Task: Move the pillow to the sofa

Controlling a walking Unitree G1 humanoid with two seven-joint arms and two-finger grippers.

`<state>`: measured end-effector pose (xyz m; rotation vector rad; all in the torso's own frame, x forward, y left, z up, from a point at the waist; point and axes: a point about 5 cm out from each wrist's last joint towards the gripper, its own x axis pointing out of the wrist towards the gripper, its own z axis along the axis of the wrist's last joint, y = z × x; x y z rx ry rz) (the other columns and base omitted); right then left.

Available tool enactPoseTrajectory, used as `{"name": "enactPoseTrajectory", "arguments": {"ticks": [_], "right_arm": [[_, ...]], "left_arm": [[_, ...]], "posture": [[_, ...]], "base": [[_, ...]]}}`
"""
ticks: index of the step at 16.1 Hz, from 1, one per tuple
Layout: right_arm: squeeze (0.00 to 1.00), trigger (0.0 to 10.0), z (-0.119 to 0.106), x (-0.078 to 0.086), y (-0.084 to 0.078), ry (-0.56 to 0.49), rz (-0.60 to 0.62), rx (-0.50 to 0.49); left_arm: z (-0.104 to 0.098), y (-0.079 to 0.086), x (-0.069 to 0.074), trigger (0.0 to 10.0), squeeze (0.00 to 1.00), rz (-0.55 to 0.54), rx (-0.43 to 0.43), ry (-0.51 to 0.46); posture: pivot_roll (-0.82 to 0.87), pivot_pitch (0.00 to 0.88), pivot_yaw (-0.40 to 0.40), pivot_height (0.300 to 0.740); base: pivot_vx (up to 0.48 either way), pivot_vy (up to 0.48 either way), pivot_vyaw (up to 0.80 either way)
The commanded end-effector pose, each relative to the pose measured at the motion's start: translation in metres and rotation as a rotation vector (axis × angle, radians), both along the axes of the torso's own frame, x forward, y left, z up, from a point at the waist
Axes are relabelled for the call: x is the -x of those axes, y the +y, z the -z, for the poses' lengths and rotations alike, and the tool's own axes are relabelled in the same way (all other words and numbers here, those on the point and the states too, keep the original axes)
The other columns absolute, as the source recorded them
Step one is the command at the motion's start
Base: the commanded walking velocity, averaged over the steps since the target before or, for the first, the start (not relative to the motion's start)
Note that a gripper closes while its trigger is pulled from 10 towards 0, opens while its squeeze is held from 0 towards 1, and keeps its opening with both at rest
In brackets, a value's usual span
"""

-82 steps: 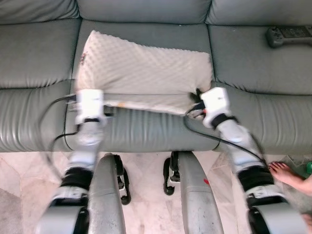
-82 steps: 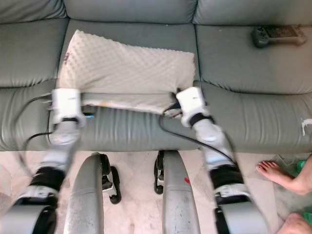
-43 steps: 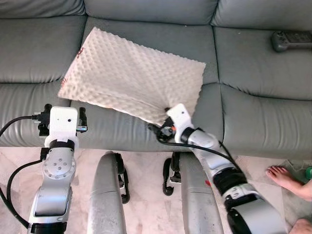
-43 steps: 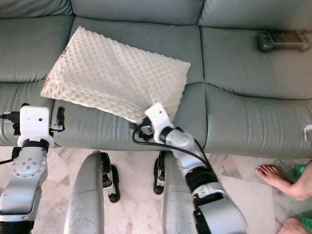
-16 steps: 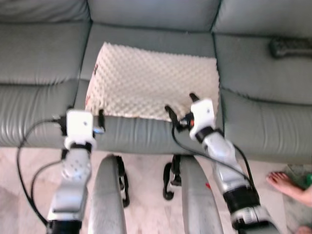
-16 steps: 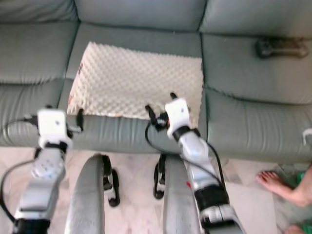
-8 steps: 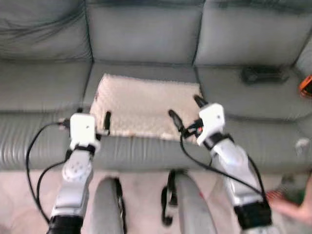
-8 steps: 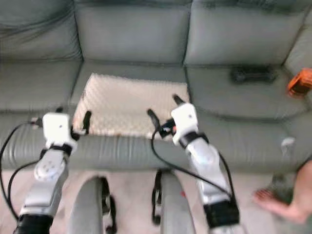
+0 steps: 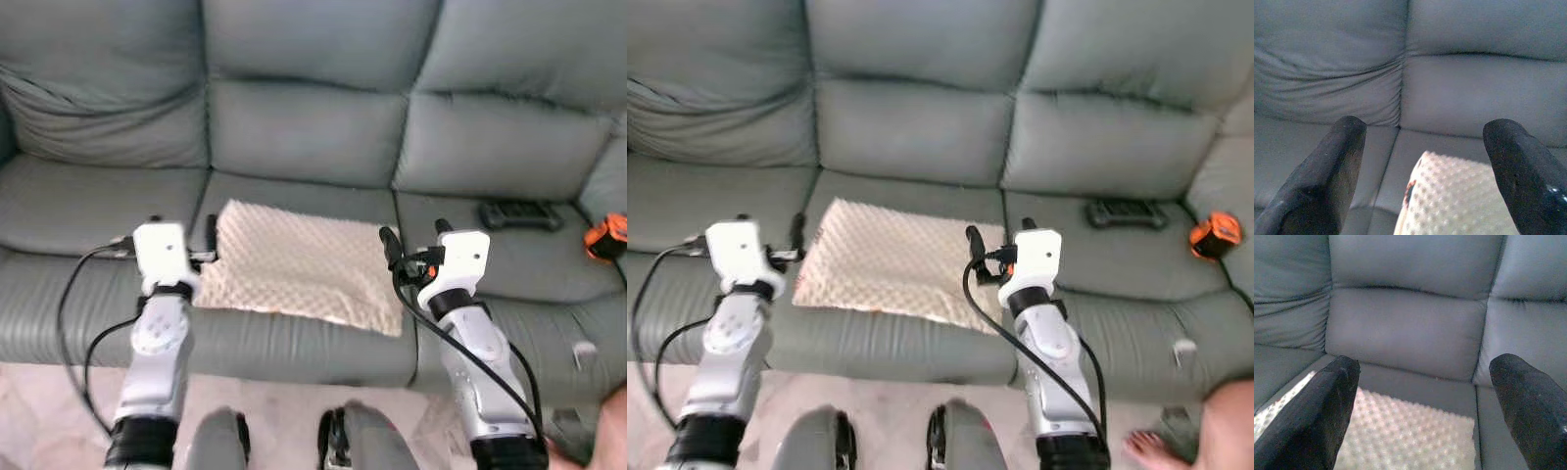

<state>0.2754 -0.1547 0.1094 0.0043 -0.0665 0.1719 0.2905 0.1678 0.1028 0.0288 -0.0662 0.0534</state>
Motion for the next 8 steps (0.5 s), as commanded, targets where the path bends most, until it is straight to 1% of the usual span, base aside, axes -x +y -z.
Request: {"name": "enactPoseTrajectory", "arguments": {"ticks": [1,3,4,5,6,7,8], "right_arm": [[0.00,10.0,-0.004,-0.005,-0.008,-0.006,0.025,0.007],[0.00,10.0,-0.017,-0.019,-0.007,-0.044,0.031,0.028],[0.00,10.0,-0.019,-0.023,-0.004,-0.038,0.020,-0.001],[0.00,10.0,-0.022,-0.023,0.003,-0.064,-0.038,0.061],[0.00,10.0,-0.022,-0.023,0.004,-0.066,-0.044,0.091],[0.00,10.0,-0.022,-0.025,0.003,-0.054,-0.049,0.069],[0.00,10.0,-0.022,-0.026,0.003,-0.052,-0.058,0.069]], "left_arm": [[0.003,-0.004,-0.004,10.0,0.00,0.008,0.015,0.016],[-0.006,-0.008,-0.014,10.0,0.00,0.012,0.025,-0.013],[-0.009,-0.010,-0.017,10.0,0.00,0.012,0.028,-0.023],[-0.011,-0.011,-0.020,10.0,0.00,0.017,0.027,-0.031],[-0.012,-0.012,-0.021,10.0,0.00,0.017,0.025,-0.034],[-0.018,-0.012,-0.025,10.0,0.00,0.026,0.019,-0.055],[-0.022,-0.011,-0.028,10.0,0.00,0.029,0.016,-0.065]], "posture": [[-0.05,0.066,-0.042,0.740],[-0.06,0.068,-0.035,0.740],[-0.06,0.072,-0.035,0.740],[-0.05,0.073,-0.036,0.740],[-0.05,0.075,-0.042,0.740],[-0.04,0.077,-0.045,0.740],[-0.04,0.082,-0.045,0.740]], "base": [[0.000,0.000,0.00],[0.000,0.000,0.00],[0.000,0.000,0.00],[0.000,0.000,0.80],[0.000,0.000,0.80],[0.000,0.000,0.80],[0.000,0.000,0.80]]}}
